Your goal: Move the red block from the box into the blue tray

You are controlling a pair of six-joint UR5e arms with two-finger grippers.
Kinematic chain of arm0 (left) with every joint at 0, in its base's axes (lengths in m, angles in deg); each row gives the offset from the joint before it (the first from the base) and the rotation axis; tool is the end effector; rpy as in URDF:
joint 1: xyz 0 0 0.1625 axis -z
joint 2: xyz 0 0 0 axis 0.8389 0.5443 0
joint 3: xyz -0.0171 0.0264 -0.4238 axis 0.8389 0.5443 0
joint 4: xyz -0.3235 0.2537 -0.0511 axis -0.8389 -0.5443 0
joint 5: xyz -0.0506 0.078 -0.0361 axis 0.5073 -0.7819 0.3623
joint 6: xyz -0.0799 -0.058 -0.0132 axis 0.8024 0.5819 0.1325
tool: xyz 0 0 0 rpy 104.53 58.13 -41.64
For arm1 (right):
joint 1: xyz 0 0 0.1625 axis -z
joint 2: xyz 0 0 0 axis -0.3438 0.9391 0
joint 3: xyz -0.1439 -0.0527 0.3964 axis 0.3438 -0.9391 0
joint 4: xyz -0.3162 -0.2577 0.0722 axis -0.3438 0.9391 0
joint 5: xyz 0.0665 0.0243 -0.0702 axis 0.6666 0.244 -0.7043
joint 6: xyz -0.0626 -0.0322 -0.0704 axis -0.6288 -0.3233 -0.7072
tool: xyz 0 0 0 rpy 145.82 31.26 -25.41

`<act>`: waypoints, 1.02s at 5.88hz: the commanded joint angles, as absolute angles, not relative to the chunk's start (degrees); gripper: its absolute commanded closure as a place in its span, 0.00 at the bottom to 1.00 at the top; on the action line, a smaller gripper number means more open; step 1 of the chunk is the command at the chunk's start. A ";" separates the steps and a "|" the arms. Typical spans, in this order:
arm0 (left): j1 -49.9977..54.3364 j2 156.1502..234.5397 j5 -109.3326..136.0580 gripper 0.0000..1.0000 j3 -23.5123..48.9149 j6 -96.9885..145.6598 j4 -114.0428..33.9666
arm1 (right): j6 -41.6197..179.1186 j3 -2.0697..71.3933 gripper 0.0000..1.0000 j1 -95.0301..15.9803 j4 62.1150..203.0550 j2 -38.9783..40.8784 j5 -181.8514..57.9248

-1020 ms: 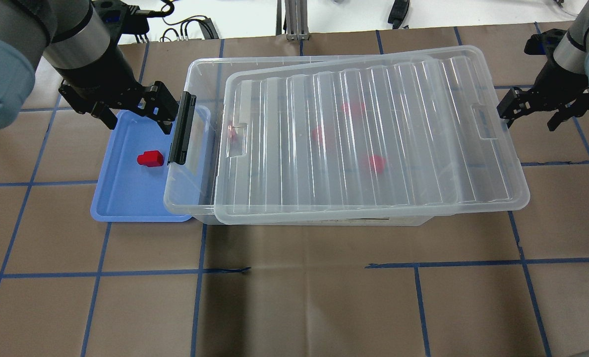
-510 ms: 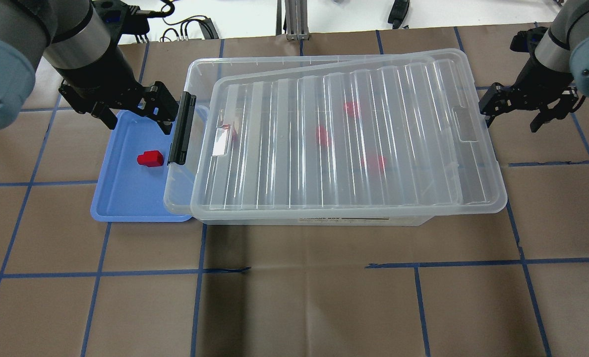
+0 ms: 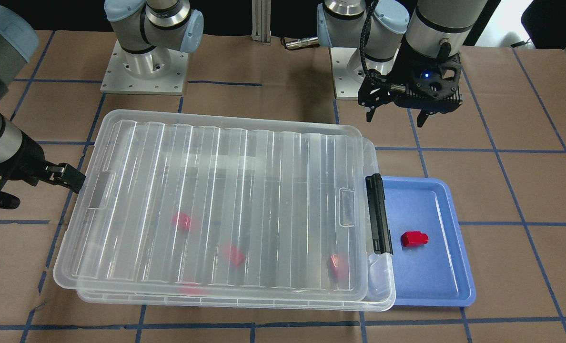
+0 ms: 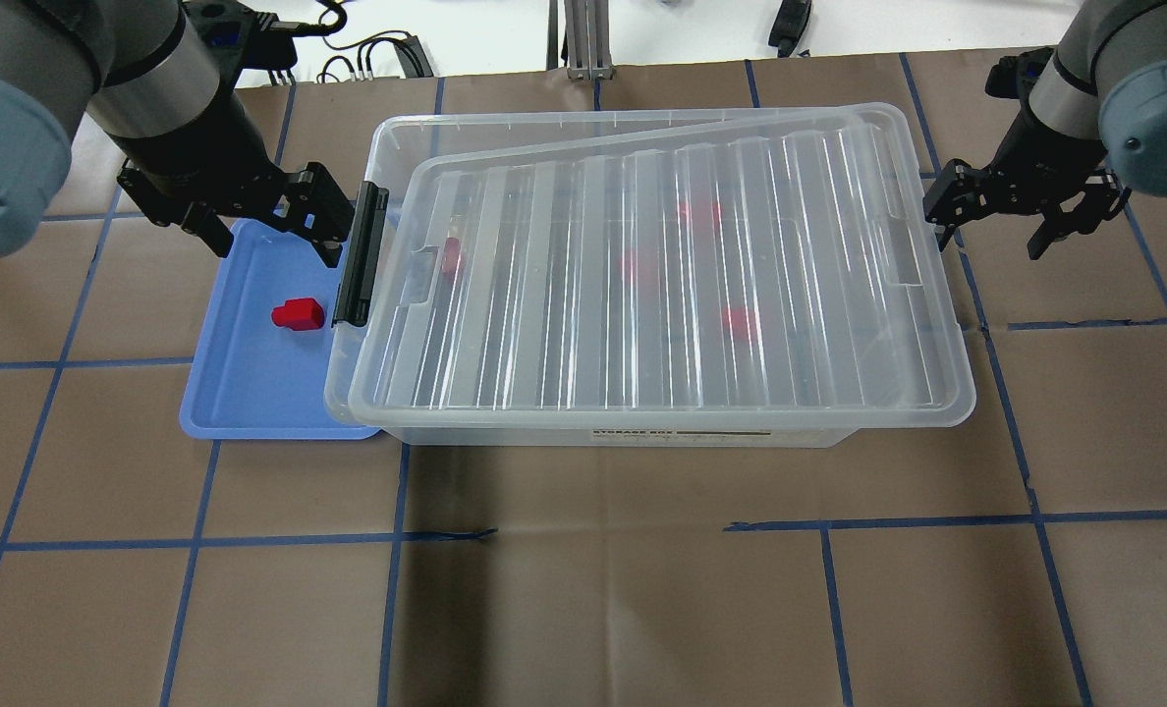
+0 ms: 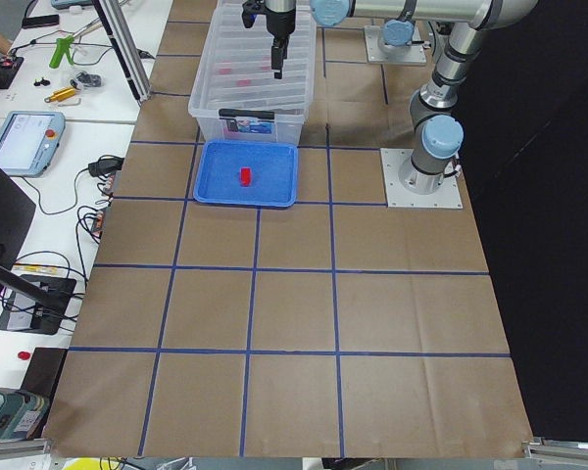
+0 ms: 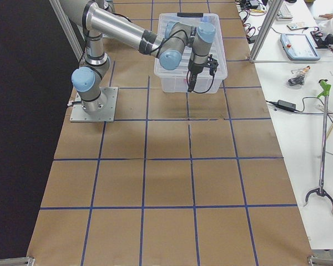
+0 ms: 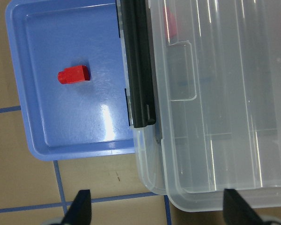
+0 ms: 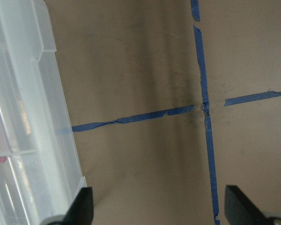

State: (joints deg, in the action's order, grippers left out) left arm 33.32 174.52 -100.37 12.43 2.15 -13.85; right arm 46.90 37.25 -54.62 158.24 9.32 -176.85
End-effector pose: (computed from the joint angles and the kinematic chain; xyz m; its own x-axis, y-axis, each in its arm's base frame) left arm -0.1324 -0.4828 0.4922 -0.9900 0.1353 -0.0391 0.1355 0.9908 -0.0028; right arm -0.0200 -0.5670 0.3540 -0.9852 0.1698 0.0242 0.1713 0.9813 0.0883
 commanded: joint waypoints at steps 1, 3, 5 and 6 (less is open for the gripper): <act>33.33 174.52 -100.37 0.02 12.43 2.13 -13.85 | 46.97 36.77 0.00 -54.86 158.14 9.45 -176.83; 33.33 174.52 -100.28 0.02 12.43 2.05 -13.85 | 46.89 24.98 0.00 -54.95 147.14 9.46 -176.92; 33.33 174.52 -100.28 0.02 12.44 2.05 -13.85 | 51.85 17.80 0.00 -58.61 137.43 9.63 -176.83; 33.33 174.52 -100.28 0.02 12.43 1.96 -13.85 | 56.86 17.00 0.00 -63.60 137.40 9.72 -176.92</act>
State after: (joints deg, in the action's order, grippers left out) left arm 33.32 174.52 -100.28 12.46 2.02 -13.85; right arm 52.51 18.37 -59.52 138.51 9.60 -176.85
